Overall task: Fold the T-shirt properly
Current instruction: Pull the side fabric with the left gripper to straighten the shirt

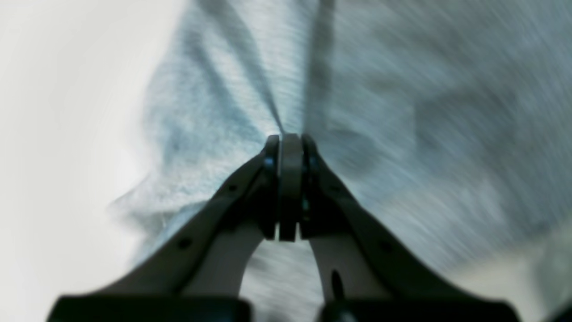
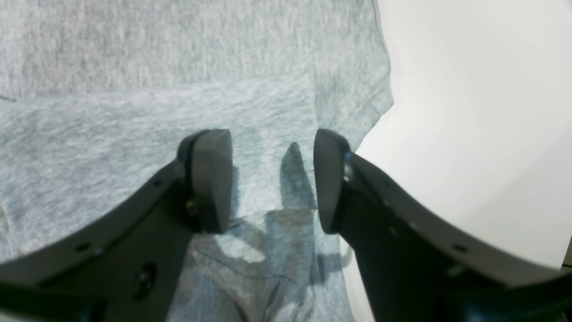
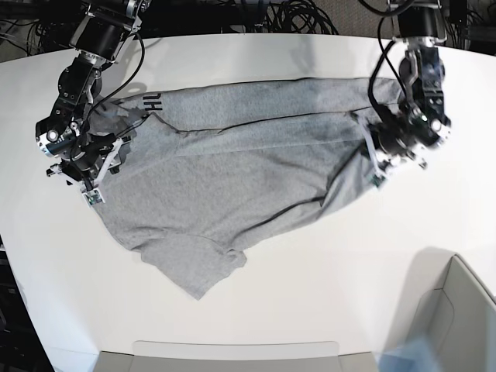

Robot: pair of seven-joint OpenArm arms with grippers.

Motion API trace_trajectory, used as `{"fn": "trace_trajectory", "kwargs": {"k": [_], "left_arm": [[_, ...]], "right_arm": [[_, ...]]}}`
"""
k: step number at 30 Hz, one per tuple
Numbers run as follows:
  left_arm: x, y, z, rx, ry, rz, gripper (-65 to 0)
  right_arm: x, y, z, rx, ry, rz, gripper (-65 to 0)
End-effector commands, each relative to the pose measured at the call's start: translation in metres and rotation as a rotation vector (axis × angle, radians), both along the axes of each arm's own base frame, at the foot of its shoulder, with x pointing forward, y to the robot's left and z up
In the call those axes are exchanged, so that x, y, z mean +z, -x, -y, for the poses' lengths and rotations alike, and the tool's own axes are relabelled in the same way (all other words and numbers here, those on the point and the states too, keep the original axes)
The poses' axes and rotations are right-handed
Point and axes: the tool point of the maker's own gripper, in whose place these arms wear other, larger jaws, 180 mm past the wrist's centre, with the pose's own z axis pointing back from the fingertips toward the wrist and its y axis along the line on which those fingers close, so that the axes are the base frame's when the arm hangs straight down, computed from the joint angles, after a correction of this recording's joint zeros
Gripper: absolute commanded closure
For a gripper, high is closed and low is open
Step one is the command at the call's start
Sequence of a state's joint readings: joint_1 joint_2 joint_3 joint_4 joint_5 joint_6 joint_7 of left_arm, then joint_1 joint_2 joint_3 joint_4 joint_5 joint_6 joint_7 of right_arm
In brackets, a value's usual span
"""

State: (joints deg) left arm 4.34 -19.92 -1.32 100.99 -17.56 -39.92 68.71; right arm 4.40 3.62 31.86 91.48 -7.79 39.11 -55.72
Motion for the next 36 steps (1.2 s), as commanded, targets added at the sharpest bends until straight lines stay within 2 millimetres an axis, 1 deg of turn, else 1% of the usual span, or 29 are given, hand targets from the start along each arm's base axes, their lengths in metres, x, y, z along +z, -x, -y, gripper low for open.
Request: {"fn": "trace_trajectory", "kwargs": {"k": [1,2,4,5,7,9,10,12,14,15,17,19,23,26,28,31,36], "left_arm": [[0.012,-0.006,0.006,-0.027,0.012,0.056,0.0],[0.013,-0.002,0.011,-0.039,0.021,0.065,0.0],[0.016,0.0,0.013,-0.045,0.023,0.077,0.0],[0.019,0.0,0.014,-0.049,0.023,0.087,-1.8],[0.026,-0.003,0.015,-0.054,0.021,0.111,-10.0],[0.036,-0.006,0.014,-0.048,0.019,0.143,-16.6],[0.045,-0.01,0.009,-0.028,0.016,0.174,-19.4],[0.065,-0.016,-0.001,0.03,0.023,0.244,-22.4],[0.079,-0.02,-0.018,0.118,0.031,0.297,-22.7],[0.081,-0.02,-0.027,0.159,0.033,0.307,-22.9],[0.087,-0.03,-0.043,0.223,0.041,0.333,-23.0],[0.081,-0.037,-0.052,0.247,0.046,0.315,-24.7],[0.057,-0.033,-0.069,0.281,-0.005,0.241,-30.1],[0.049,-0.031,-0.074,0.292,-0.03,0.218,-30.3],[0.044,-0.03,-0.071,0.276,-0.029,0.202,-30.3],[0.038,-0.031,-0.055,0.228,-0.022,0.183,-30.3],[0.038,-0.032,-0.051,0.218,-0.013,0.183,-30.3]], "right_arm": [[0.014,-0.01,0.002,0.019,0.013,0.045,-29.2],[0.014,-0.01,0.002,0.019,0.013,0.045,-29.2],[0.014,-0.01,0.002,0.019,0.013,0.045,-29.2],[0.014,-0.01,0.002,0.019,0.013,0.047,-29.2],[0.014,-0.01,0.001,0.023,0.013,0.046,-29.2],[0.013,-0.012,-0.007,0.049,0.015,0.042,-29.2],[0.012,-0.012,-0.011,0.063,0.017,0.04,-29.2],[0.011,-0.012,-0.014,0.074,0.017,0.035,-29.2],[0.011,-0.012,-0.014,0.074,0.017,0.035,-29.2],[0.011,-0.012,-0.014,0.074,0.017,0.035,-29.2],[0.011,-0.012,-0.014,0.074,0.017,0.035,-29.2],[0.011,-0.012,-0.014,0.074,0.017,0.035,-29.2],[0.011,-0.012,-0.014,0.074,0.017,0.035,-29.2],[0.011,-0.012,-0.014,0.074,0.017,0.035,-29.2],[0.011,-0.012,-0.014,0.074,0.017,0.035,-29.2],[0.011,-0.012,-0.014,0.074,0.017,0.035,-29.2],[0.011,-0.012,-0.014,0.074,0.017,0.035,-29.2]]}}
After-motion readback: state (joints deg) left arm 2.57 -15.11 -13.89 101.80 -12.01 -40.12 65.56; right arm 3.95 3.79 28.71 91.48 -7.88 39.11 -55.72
